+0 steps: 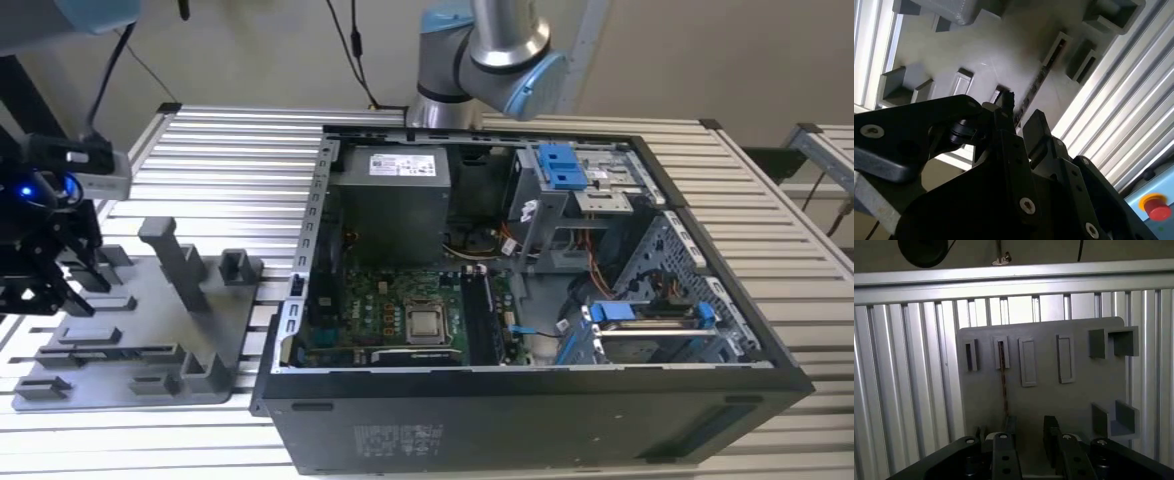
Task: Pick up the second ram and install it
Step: 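Pick up the second ram and move it above second insertion slot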
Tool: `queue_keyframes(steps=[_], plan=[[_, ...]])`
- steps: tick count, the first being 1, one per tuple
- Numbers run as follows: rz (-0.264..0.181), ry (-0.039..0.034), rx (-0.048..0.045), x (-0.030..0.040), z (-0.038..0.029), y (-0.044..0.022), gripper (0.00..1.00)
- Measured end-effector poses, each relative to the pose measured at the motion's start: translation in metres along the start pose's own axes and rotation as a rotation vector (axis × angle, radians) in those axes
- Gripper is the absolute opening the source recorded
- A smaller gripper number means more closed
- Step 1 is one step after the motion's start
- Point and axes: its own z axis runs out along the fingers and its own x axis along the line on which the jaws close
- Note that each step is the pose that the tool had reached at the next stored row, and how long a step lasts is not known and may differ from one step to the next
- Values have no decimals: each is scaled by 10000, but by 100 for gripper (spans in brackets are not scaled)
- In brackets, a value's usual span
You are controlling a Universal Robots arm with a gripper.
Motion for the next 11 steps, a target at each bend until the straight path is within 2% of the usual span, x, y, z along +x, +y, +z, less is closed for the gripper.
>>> queue_keyframes(steps=[4, 11], plan=[[0, 1, -1, 2, 30, 1, 36], [0, 1, 0, 2, 33, 1, 36]])
